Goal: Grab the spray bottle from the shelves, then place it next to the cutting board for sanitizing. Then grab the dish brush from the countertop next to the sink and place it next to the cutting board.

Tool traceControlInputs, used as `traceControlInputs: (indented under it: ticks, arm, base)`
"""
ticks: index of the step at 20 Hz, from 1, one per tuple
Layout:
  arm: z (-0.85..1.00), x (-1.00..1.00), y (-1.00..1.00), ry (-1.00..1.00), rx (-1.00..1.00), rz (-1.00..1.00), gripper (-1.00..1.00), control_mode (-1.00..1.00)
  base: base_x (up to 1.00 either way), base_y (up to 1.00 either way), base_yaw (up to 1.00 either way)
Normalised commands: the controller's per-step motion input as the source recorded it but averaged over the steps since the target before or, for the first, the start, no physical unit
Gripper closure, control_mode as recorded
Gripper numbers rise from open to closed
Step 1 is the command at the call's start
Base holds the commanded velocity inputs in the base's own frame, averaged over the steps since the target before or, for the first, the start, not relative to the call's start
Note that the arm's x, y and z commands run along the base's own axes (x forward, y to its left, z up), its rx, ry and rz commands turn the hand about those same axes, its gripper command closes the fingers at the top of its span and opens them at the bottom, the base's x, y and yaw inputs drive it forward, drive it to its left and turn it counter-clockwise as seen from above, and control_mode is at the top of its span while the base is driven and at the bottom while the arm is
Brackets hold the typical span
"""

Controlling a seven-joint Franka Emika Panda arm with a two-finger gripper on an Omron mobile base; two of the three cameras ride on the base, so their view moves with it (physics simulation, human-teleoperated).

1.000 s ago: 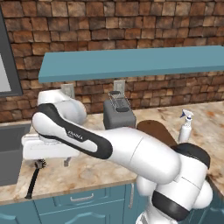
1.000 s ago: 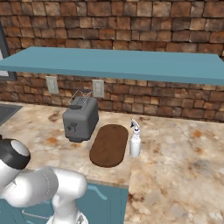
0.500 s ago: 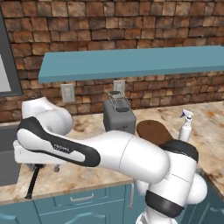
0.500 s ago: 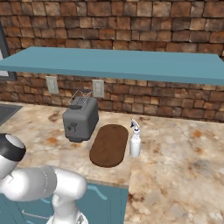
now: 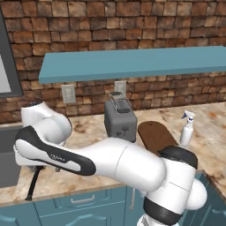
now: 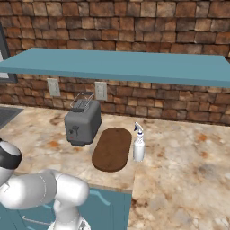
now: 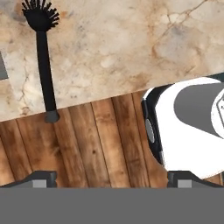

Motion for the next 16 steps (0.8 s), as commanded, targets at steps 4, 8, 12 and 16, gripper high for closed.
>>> traceControlInputs:
  ticks: [4,8,12,16]
  arm:
    - [-0.26,0.18,0.00,0.00,0.00,0.04,-1.00,-1.00]
    - [-0.40,0.21,0.06,-0.06,0.00,0.00,-1.00,-1.00]
    - [-0.15,0.31,0.12,-0.01,0.00,0.00,-1.00,-1.00]
    - [-0.19,0.21,0.21,0.00,-0.03,0.00,-1.00,-1.00]
  base:
    - [0.00,0.00,0.00]
    - [0.00,0.00,0.00]
    - [0.00,0.00,0.00]
    - [0.00,0.00,0.00]
